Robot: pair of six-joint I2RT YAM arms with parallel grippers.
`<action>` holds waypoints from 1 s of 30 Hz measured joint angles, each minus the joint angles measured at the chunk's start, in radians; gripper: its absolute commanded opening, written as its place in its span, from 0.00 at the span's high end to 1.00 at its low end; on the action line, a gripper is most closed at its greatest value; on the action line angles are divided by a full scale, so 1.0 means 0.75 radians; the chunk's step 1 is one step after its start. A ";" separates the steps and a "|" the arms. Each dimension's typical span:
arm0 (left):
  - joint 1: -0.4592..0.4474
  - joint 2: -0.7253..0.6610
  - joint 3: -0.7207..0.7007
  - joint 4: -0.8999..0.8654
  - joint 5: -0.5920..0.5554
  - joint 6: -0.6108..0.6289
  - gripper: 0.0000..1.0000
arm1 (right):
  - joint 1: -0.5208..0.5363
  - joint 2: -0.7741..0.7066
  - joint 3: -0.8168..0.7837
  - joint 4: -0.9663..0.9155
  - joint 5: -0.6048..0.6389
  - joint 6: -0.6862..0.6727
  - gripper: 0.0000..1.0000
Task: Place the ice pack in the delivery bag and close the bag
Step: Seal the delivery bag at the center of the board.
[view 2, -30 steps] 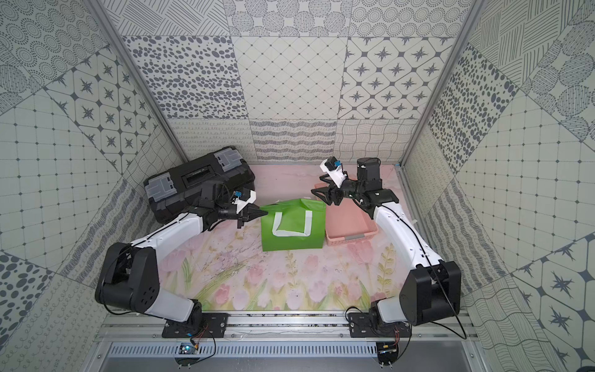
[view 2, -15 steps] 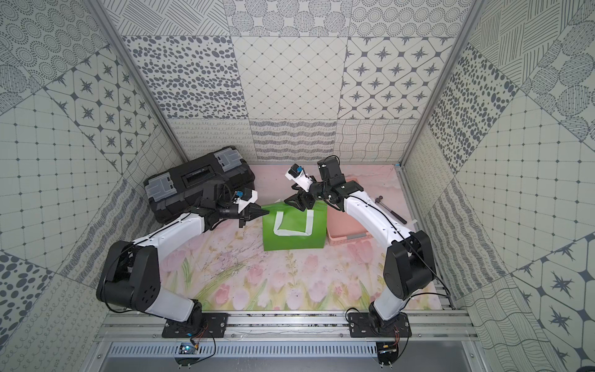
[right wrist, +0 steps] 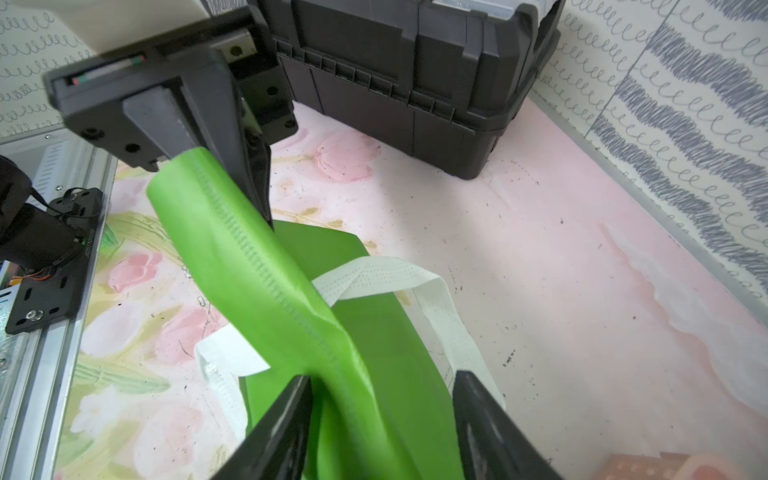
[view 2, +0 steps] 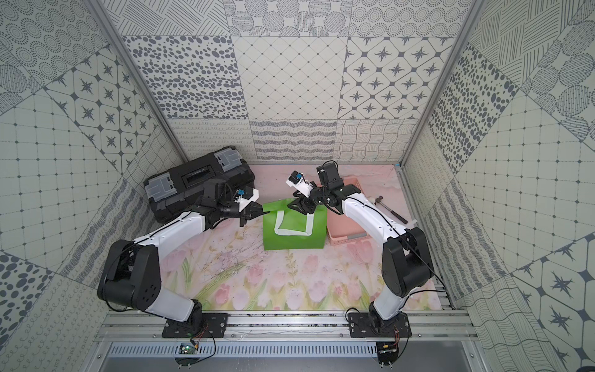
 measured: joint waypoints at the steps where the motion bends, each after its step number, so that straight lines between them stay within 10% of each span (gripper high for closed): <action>1: 0.000 -0.002 0.001 -0.006 -0.003 -0.005 0.80 | 0.000 0.003 0.000 0.005 0.006 -0.006 0.48; 13: 0.042 -0.204 0.008 -0.242 -0.075 -0.011 0.14 | 0.000 0.008 0.000 0.008 0.065 -0.047 0.53; 30: -0.138 0.061 0.547 -0.563 -0.380 -0.477 0.24 | 0.000 0.007 0.000 0.007 0.069 -0.070 0.53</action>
